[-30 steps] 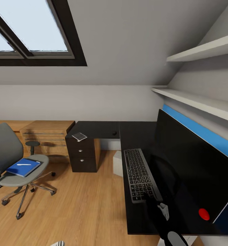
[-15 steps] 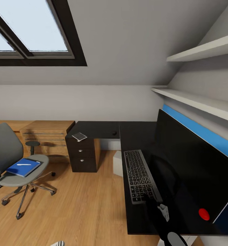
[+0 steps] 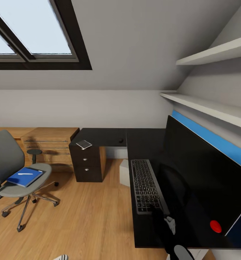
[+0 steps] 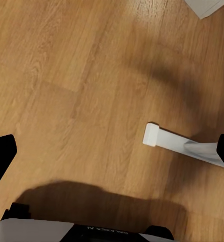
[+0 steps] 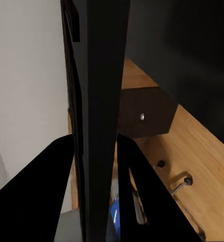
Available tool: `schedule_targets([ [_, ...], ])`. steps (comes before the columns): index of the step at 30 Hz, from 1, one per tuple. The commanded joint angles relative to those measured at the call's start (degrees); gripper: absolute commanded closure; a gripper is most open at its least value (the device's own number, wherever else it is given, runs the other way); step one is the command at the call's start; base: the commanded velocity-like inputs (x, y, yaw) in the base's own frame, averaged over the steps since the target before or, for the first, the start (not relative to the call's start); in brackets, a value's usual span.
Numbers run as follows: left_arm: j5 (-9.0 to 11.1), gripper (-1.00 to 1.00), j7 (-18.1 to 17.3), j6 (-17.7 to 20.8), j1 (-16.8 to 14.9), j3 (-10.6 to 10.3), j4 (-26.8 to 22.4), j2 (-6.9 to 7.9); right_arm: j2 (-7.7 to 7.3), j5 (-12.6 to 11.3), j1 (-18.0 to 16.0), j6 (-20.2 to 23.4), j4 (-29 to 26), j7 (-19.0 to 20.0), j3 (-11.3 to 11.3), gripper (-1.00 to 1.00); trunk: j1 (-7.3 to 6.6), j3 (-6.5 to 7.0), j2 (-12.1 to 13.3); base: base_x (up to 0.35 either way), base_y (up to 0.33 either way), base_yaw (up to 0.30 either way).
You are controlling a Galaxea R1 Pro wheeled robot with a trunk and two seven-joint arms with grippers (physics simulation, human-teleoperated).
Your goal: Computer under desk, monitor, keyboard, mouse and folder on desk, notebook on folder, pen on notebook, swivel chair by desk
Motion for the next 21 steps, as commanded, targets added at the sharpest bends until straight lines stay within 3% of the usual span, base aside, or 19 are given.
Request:
schedule_targets([
  [1,0.43,-1.00,-0.20,0.50,-0.01,0.20,-0.11,-0.07,0.17,-0.86,-0.06,-0.51,0.00,0.17,0.22,1.00,0.01,-0.07,-0.06,0.000,0.000,0.000],
  [19,0.43,-1.00,-0.20,0.50,-0.01,0.27,-0.11,-0.07,0.72,-1.57,-0.06,-0.57,0.02,0.34,0.06,1.00,0.01,-0.07,-0.06,0.000,0.000,0.000],
  [21,0.48,-1.00,-0.19,0.40,0.06,0.40,-0.21,-0.19,1.37,-0.91,-0.09,-1.23,0.68,0.65,-0.63,1.00,0.01,-0.07,-0.06,0.000,0.000,0.000],
])
